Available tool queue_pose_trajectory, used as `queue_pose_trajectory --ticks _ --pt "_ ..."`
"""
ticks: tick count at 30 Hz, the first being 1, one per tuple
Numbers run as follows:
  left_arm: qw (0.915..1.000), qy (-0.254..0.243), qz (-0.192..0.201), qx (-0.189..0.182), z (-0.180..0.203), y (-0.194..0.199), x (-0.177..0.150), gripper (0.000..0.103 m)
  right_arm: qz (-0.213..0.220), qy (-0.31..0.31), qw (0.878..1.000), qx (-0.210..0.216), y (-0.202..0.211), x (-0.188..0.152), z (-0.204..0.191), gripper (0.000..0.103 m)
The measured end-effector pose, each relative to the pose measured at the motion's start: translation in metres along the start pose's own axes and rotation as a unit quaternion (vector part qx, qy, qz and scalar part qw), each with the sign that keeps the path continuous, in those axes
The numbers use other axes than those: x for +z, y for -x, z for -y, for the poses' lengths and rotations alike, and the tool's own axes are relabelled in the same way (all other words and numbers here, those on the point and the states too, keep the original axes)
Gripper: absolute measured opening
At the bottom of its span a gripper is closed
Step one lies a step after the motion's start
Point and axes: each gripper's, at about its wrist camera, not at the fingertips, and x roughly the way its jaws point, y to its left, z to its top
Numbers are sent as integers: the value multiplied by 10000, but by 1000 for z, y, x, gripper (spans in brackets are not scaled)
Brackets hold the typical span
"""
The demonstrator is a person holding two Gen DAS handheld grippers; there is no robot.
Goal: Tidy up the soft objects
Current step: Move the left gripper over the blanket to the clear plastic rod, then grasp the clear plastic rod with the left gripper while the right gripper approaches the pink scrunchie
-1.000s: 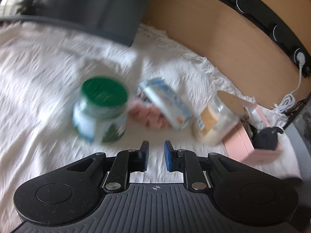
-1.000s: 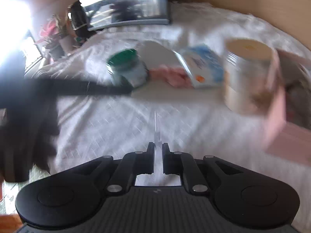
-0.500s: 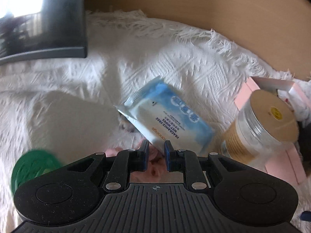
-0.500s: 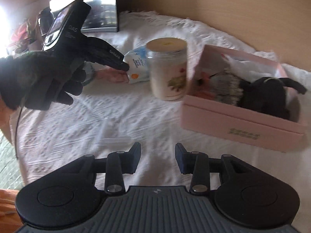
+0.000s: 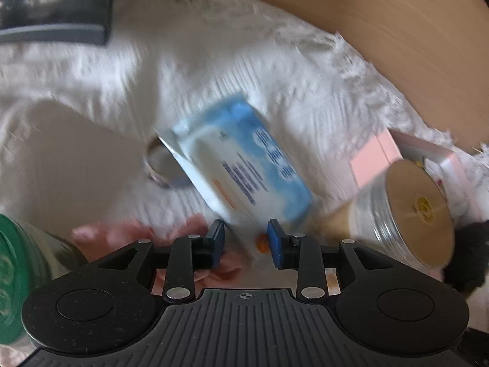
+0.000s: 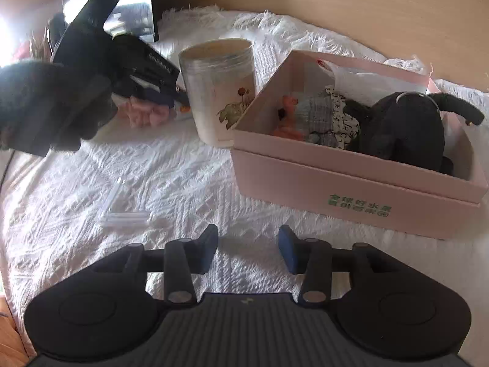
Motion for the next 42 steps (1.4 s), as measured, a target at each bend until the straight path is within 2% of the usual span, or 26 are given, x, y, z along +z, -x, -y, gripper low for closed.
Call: queue_pose_trajectory --ticks 4,8,11,17,20,22,25,26,29,31,37,42 --pt "9996 -293 -22 -13 7 4 -12 35 149 -68 9998 117 0 -3 4 49" --pt "9990 -203 -238 -320 9 11 -25 31 262 -84 9994 222 2 -7 6 53" --pt "9974 -283 -393 -539 12 19 -38 21 360 -141 9987 340 3 -10 8 58" --pt "9967 -61 -384 -719 3 41 -70 18 487 -142 9977 439 5 -15 9 61" --pt "9960 -101 -396 -791 4 53 -87 18 556 -54 9975 426 6 -18 7 63" --pt "9965 -114 -382 -730 4 60 -94 18 554 67 9977 388 5 -18 3 67" --pt "9990 45 34 -445 5 84 -106 20 535 229 9978 327 5 -19 -3 71" --pt "9989 152 44 -447 5 89 -108 20 535 257 9978 310 5 -20 -4 72" --pt "9970 363 -273 -623 9 97 -124 20 530 306 9977 301 5 -20 -5 75" --pt "9980 234 -431 -389 20 94 -134 22 517 362 9976 282 4 -19 -7 76" --pt "9996 -129 -236 66 44 82 -138 27 454 549 9972 215 2 -20 -12 81" --pt "9992 184 -336 65 40 72 -132 27 328 759 9963 247 -1 -18 -17 88"
